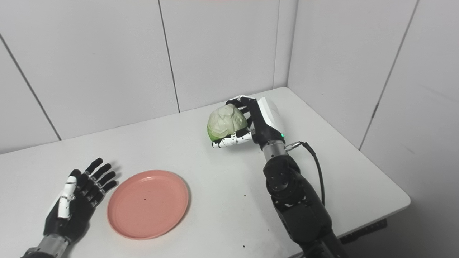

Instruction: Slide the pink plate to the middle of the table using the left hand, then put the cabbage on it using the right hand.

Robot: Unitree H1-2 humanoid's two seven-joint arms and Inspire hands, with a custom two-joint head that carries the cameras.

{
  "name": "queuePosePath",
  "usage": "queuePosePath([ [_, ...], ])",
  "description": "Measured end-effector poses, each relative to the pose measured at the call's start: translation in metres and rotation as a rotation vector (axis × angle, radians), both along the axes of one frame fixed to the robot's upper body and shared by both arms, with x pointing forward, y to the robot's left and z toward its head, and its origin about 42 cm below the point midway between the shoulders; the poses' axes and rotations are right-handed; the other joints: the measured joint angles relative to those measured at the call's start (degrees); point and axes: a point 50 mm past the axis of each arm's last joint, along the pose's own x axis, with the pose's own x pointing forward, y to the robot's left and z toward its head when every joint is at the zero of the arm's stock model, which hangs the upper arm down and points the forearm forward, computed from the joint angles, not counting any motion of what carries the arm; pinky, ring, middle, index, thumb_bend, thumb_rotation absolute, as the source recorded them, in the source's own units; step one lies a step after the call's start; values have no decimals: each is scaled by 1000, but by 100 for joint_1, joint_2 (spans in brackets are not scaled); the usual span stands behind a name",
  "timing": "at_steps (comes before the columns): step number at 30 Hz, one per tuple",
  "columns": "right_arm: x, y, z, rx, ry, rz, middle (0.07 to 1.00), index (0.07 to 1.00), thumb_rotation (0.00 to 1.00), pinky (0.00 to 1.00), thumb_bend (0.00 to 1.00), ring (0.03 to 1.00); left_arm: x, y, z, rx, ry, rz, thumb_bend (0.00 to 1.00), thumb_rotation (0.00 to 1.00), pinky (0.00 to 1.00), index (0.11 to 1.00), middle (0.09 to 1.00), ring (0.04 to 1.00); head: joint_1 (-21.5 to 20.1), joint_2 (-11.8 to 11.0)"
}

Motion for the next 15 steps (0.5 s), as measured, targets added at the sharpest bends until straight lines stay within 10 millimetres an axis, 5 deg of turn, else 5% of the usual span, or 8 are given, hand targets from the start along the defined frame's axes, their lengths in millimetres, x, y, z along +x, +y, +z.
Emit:
queuePosePath([
  [8, 5, 33, 10, 10, -4, 124, 449, 483, 128, 314, 517, 390, -9, -34, 6, 11, 29, -7, 470, 1000, 903, 920, 920, 906, 1018, 149],
  [15, 7, 61, 11, 12, 8, 207, 444, 483, 127, 285, 517, 372, -16, -60, 11, 26, 47, -7, 449, 1000, 897, 899, 898, 896, 1501, 272],
])
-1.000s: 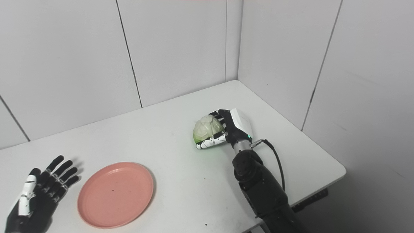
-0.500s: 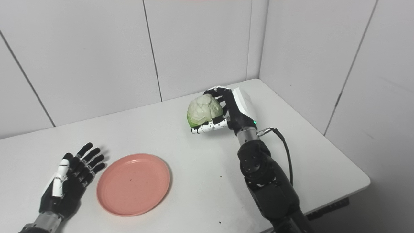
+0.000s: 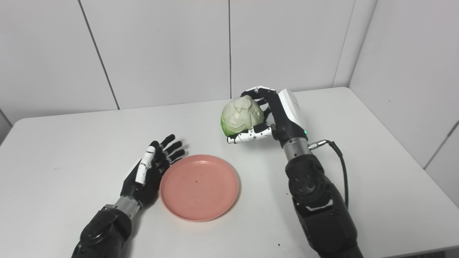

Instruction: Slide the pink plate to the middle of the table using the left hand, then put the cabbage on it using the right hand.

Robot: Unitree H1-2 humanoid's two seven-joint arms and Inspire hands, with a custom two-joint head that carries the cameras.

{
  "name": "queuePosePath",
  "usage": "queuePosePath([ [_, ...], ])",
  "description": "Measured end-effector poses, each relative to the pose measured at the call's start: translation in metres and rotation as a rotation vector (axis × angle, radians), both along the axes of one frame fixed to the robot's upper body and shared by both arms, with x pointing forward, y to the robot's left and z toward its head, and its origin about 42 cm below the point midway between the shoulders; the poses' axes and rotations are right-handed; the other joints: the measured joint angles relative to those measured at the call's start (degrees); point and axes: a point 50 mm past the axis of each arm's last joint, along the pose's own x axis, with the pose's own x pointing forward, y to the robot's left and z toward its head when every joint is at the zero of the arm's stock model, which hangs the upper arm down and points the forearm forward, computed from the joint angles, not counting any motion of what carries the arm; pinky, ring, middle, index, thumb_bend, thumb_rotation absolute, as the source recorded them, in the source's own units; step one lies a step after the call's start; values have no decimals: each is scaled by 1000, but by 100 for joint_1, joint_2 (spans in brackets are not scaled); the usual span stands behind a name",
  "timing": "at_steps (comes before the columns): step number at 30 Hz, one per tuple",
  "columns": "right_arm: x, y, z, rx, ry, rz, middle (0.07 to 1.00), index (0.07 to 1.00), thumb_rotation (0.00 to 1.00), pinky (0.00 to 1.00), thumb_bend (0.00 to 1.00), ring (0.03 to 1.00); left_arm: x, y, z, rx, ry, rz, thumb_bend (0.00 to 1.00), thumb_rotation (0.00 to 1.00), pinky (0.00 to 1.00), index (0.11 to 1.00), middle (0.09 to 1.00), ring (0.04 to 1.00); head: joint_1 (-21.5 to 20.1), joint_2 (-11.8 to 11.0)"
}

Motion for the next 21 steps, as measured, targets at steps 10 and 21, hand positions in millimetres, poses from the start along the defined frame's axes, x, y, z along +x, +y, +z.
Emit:
queuePosePath([
  [10, -2, 53, -15, 21, 56, 138, 442, 518, 0, 285, 527, 366, -2, -21, 4, 24, 9, 17, 439, 1000, 877, 875, 878, 877, 564, 176],
  [21, -11, 81, -41, 14, 100, 217, 445, 518, 0, 305, 527, 380, -1, -26, 8, 36, 17, 12, 437, 1000, 882, 881, 891, 883, 363, 308],
])
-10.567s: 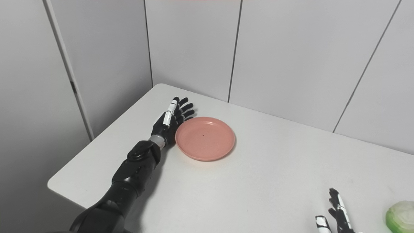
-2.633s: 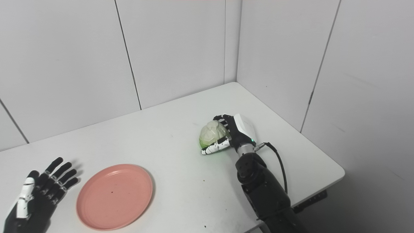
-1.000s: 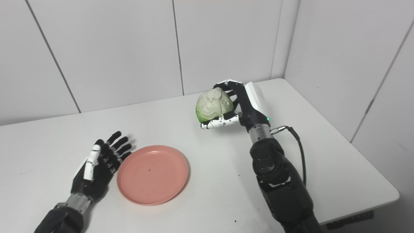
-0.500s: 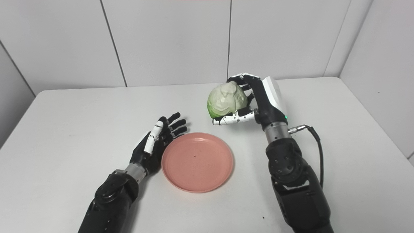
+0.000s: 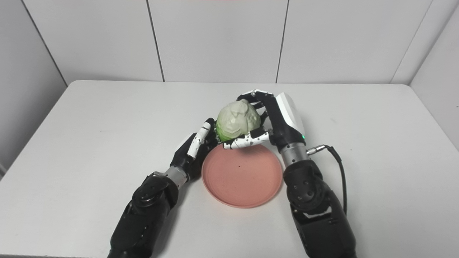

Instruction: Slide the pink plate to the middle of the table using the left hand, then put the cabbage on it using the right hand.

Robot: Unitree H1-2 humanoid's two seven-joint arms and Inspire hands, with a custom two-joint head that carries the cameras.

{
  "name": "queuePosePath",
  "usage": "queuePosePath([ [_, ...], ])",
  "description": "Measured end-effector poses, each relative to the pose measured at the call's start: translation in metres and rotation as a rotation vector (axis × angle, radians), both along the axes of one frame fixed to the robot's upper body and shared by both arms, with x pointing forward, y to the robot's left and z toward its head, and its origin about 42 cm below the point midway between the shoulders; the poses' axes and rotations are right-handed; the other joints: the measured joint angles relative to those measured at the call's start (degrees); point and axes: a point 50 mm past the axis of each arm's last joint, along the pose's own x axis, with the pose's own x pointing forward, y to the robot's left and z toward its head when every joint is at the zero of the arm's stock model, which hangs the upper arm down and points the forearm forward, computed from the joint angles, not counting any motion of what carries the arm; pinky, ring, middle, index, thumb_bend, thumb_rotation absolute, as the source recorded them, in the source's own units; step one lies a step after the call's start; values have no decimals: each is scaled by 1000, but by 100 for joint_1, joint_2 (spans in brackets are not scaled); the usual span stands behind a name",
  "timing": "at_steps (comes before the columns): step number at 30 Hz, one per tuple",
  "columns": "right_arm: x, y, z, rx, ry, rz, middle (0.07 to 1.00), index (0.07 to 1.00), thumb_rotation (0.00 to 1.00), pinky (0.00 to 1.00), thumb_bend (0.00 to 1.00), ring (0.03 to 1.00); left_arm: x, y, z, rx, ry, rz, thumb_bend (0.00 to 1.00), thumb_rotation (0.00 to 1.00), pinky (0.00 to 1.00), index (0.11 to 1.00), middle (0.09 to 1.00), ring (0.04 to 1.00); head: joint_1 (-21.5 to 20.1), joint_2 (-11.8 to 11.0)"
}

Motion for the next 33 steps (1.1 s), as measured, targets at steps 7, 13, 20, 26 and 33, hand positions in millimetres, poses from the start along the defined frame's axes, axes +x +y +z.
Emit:
queuePosePath([
  [7, -7, 8, -14, 6, 41, 14, 441, 518, 0, 298, 527, 367, 1, 3, 1, -8, 13, 13, 430, 1000, 853, 864, 880, 875, -177, 53],
  [13, -11, 8, -22, -1, 61, 5, 437, 524, 0, 308, 526, 373, 0, 5, 4, -12, 24, 15, 432, 1000, 863, 868, 881, 875, -335, 97],
  [20, -16, 0, -30, 0, 65, -12, 437, 529, 0, 311, 524, 378, 0, 9, 3, -5, 21, 9, 431, 1000, 880, 883, 887, 886, -449, 141],
  [26, -17, -5, -32, 5, 52, -30, 435, 532, 0, 313, 523, 379, -1, 11, 3, -3, 20, 8, 431, 1000, 890, 892, 888, 886, -511, 176],
  [33, -18, -6, -39, -2, 66, -37, 435, 532, 0, 316, 523, 373, -1, 14, 4, 2, 26, 3, 438, 1000, 884, 892, 893, 885, -564, 220],
])
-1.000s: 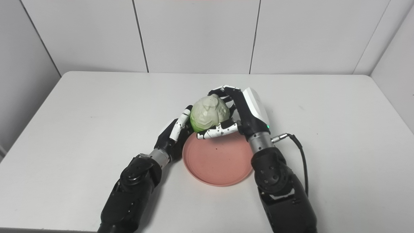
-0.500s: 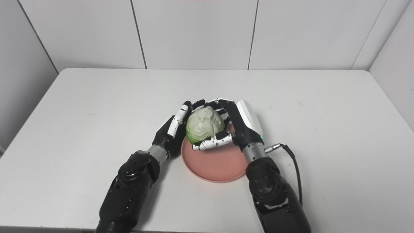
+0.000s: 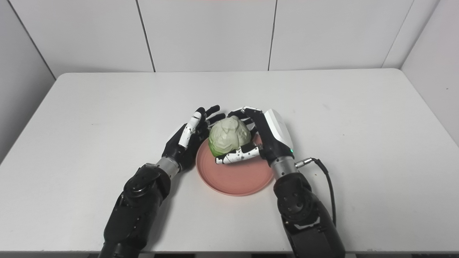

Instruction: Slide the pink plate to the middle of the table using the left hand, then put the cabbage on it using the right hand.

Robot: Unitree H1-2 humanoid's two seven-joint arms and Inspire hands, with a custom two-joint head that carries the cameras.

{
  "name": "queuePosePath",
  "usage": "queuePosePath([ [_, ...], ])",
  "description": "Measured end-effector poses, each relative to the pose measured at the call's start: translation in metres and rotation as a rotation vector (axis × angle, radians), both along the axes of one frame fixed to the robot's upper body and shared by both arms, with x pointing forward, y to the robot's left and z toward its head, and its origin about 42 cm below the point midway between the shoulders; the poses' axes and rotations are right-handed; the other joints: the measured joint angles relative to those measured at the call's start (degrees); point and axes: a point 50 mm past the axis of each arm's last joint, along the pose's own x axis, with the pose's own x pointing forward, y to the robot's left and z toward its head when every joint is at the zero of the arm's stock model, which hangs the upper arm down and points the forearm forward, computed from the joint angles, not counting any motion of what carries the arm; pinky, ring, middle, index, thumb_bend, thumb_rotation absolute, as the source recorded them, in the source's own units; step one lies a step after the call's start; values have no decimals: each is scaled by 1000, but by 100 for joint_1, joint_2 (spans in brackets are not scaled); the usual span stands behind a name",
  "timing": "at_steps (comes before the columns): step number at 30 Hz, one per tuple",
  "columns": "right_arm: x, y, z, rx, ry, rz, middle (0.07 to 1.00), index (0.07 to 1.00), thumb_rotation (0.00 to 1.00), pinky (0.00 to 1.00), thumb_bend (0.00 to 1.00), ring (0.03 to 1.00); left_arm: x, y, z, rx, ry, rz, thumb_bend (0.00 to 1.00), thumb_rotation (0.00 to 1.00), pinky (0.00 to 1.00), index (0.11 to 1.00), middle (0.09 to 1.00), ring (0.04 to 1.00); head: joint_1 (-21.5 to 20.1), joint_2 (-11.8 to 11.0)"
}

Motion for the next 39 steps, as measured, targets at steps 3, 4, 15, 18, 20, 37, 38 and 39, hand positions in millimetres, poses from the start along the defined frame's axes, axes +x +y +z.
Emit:
queuePosePath([
  [3, 0, 0, -2, -7, -11, 2, 433, 532, 0, 313, 523, 369, 0, 2, 0, -8, 2, -10, 440, 1000, 889, 895, 895, 886, -18, 18],
  [4, 1, 0, -4, -12, -12, 0, 433, 531, 0, 311, 523, 368, 0, 2, 0, -7, 2, -12, 442, 1000, 882, 894, 893, 882, -18, 18],
  [15, 0, 2, -10, -68, -18, 11, 438, 527, 0, 312, 525, 374, -1, 3, 1, -7, 9, -12, 447, 1000, 873, 904, 892, 880, -35, 44],
  [18, 0, 3, -12, -87, -17, 12, 439, 525, 0, 309, 525, 373, -1, 3, 1, -7, 9, -12, 450, 1000, 871, 902, 888, 878, -35, 53],
  [20, 0, 3, -14, -99, -12, 12, 439, 524, 0, 307, 525, 372, -1, 3, 1, -7, 9, -12, 451, 1000, 870, 902, 888, 878, -44, 62],
  [37, 0, 3, -20, -166, -13, 19, 425, 528, 0, 262, 524, 336, -1, 4, 1, -8, 9, -13, 446, 1000, 873, 902, 879, 874, -62, 79],
  [38, 0, 4, -20, -171, -14, 20, 426, 528, 0, 266, 524, 340, -1, 4, 1, -8, 9, -13, 446, 1000, 872, 902, 879, 873, -62, 79],
  [39, 0, 4, -20, -173, -15, 20, 426, 528, 0, 267, 524, 341, -1, 4, 1, -8, 9, -13, 448, 1000, 870, 902, 879, 873, -62, 79],
])
